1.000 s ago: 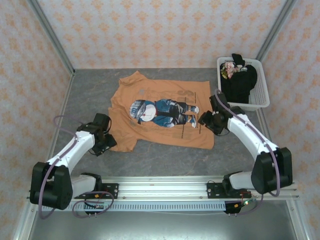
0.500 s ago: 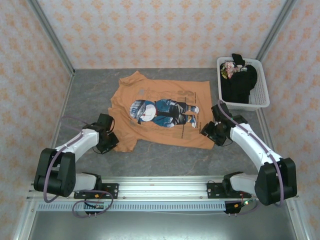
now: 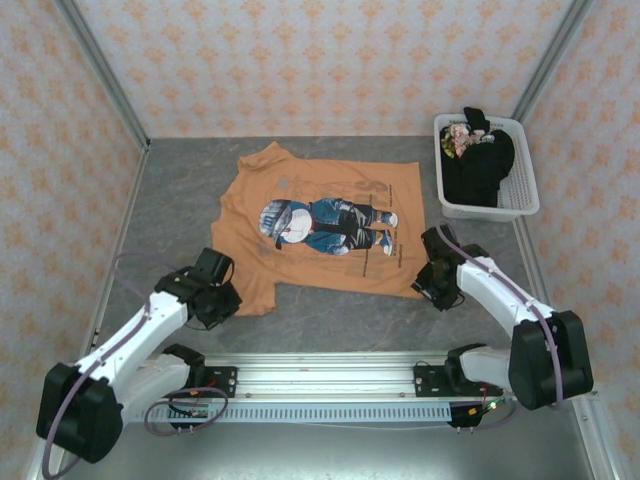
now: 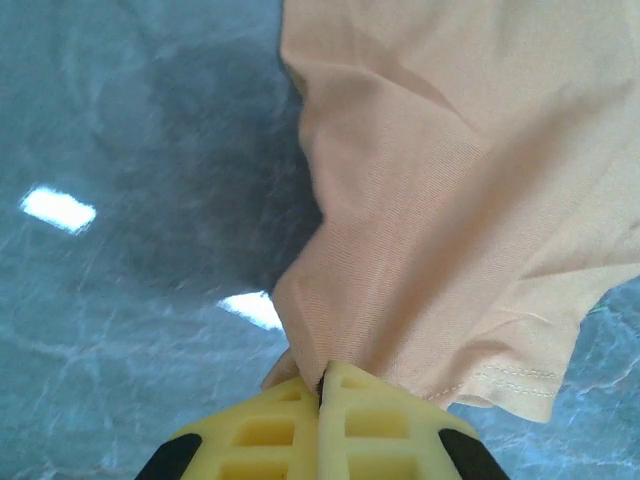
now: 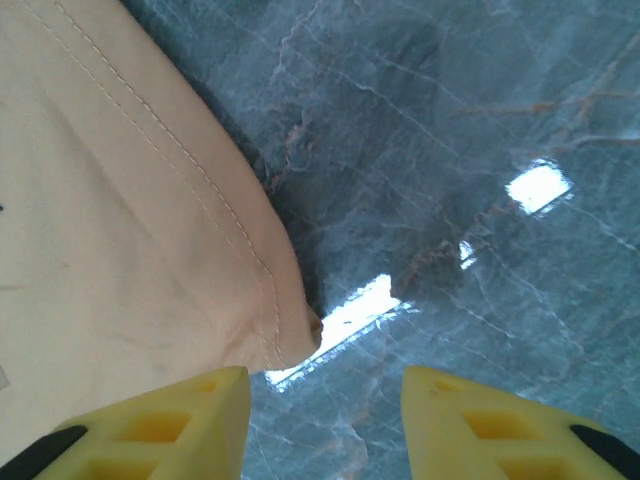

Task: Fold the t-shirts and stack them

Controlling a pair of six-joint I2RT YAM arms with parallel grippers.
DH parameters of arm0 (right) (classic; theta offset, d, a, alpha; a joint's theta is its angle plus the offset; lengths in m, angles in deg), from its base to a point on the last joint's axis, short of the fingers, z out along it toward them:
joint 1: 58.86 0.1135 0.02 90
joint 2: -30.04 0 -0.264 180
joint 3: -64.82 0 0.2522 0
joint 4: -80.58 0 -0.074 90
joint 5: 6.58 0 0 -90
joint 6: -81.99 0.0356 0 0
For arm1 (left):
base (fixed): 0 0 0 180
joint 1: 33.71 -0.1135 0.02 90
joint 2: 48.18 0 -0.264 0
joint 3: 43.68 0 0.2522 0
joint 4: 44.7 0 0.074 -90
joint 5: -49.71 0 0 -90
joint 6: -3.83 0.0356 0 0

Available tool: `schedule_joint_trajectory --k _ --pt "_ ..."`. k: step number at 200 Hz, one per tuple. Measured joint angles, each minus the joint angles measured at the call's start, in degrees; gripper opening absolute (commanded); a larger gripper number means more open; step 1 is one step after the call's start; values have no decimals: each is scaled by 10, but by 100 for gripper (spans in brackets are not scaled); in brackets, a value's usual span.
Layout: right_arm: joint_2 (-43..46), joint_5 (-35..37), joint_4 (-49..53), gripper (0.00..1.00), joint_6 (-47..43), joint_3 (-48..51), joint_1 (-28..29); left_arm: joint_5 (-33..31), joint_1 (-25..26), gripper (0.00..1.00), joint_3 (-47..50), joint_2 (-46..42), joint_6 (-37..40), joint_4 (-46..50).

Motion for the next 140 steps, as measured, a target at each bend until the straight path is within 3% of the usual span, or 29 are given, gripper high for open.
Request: schedule_joint_trajectory --k 45,63,108,140 --pt "-30 -12 -40 37 12 25 -7 20 14 0 10 -38 -28 34" --pt "-45 -14 -47 30 17 26 -7 28 16 0 10 -44 -31 36" --pt "-49 -10 -43 2 23 24 -11 56 49 0 10 -45 -31 42" --pt "-48 -5 -48 0 15 19 -11 66 102 0 10 -71 -37 67"
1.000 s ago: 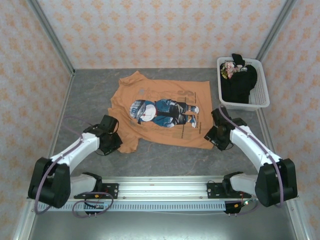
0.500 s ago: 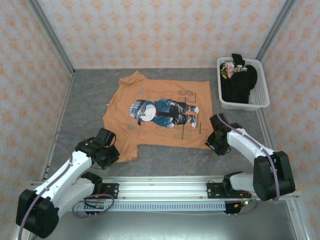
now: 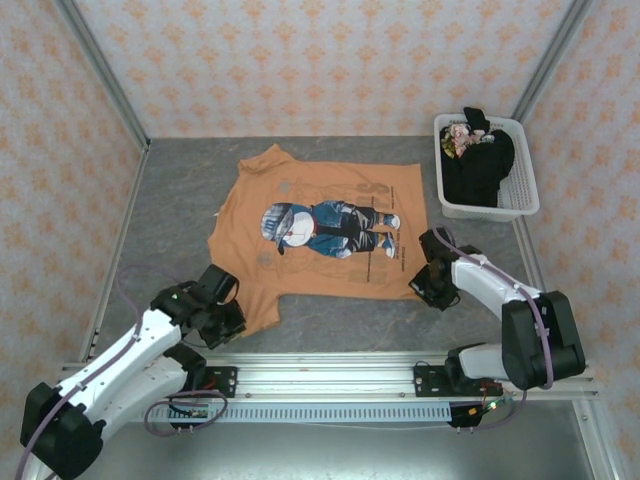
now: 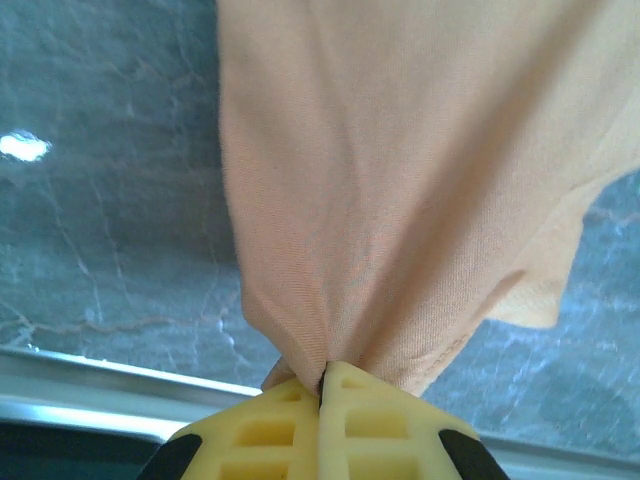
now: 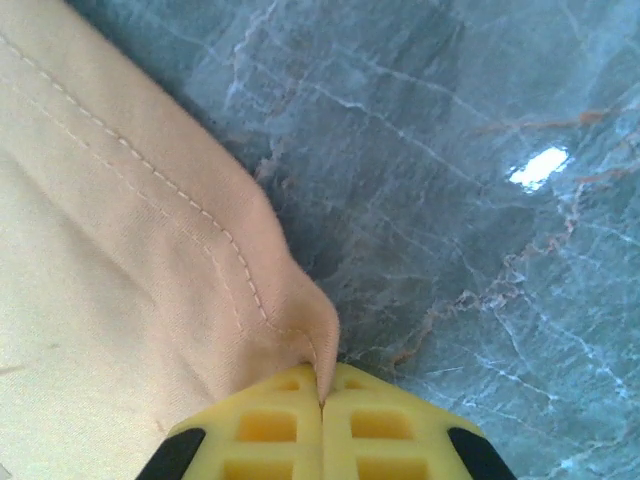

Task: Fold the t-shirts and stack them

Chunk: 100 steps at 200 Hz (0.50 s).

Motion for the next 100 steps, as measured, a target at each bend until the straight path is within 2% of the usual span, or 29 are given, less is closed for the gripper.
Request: schedule_joint_trajectory --k 24,65,100 --pt "16 11 30 0 -14 -4 0 2 54 0 0 -33 -15 8" --pt "87 21 117 0 -40 -19 0 -31 185 0 -22 -61 -47 16" --pt "98 14 156 0 -40 -28 1 -91 200 0 -66 -25 -57 12"
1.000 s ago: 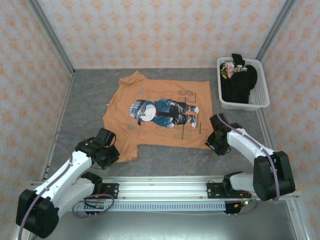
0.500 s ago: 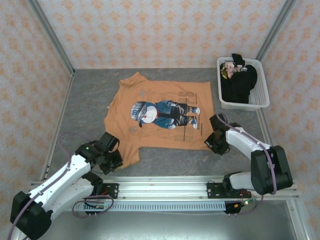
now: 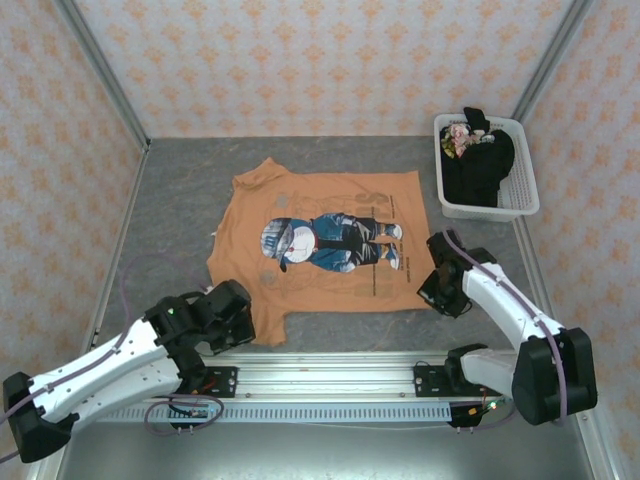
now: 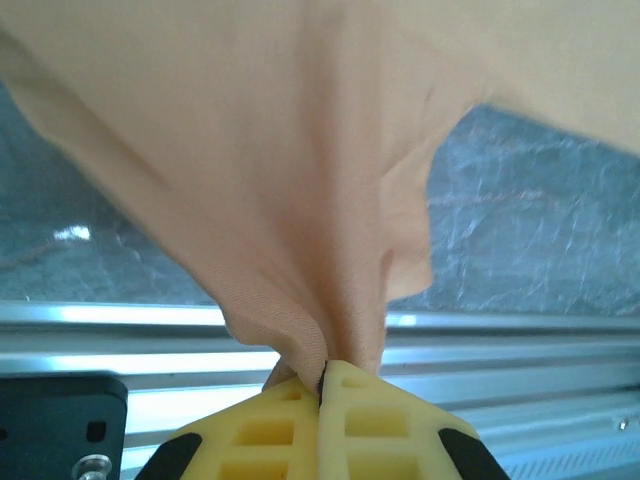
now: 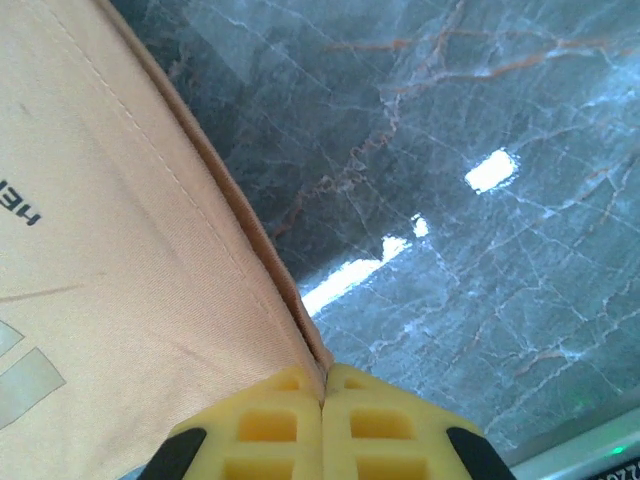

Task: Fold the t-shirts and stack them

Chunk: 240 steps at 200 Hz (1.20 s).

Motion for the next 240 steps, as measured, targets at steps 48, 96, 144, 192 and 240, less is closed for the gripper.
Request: schedule_joint_trajectory --k 48,96,144,192,240 --pt "-51 -15 2 0 27 -44 -3 -80 -20 0 -115 132 5 -28" --pt "-83 -18 3 0 48 -90 -30 -101 -113 0 -185 210 56 -36" --pt "-126 -6 3 0 53 -150 -48 -101 -196 0 -250 280 121 -45" --pt "-183 14 2 0 61 -191 -50 -101 -242 0 -347 360 183 -52" --pt "-223 43 3 0 65 -235 -53 -104 -266 0 -404 430 227 -53"
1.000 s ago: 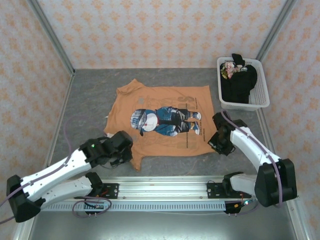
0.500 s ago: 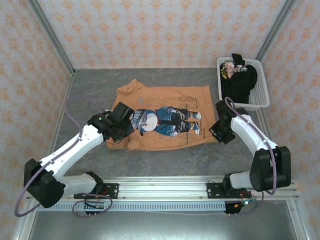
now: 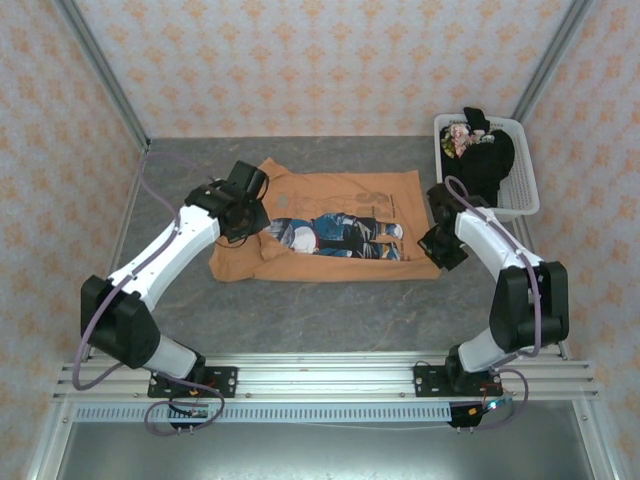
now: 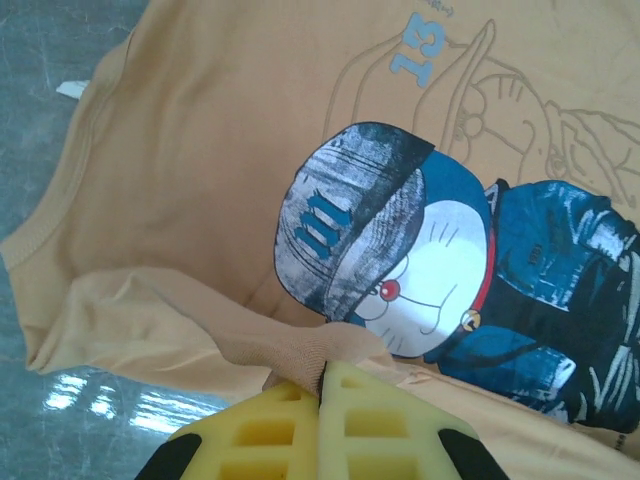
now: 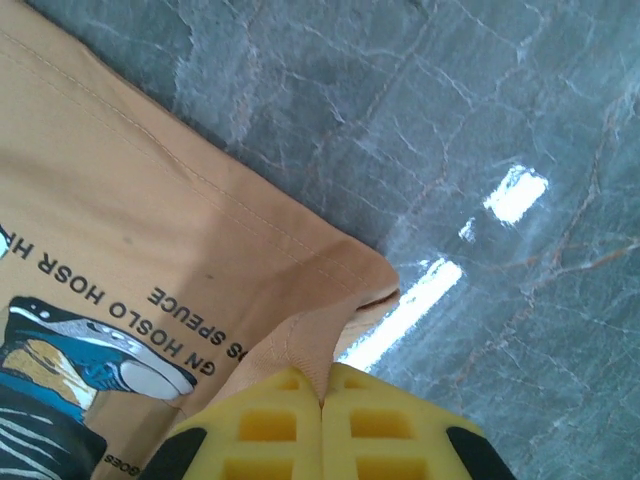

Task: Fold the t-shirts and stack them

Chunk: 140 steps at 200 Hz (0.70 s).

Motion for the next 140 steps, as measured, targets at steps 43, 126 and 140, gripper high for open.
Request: schedule_joint_trajectory --k 43,126,140 --pt "-52 13 0 0 0 -30 0 -14 -12 0 -42 52 30 0" --pt "-114 25 -5 0 0 -94 0 -46 -31 0 -74 101 59 2" --pt "-125 28 -5 0 -1 -104 0 -49 -35 0 -74 105 61 2"
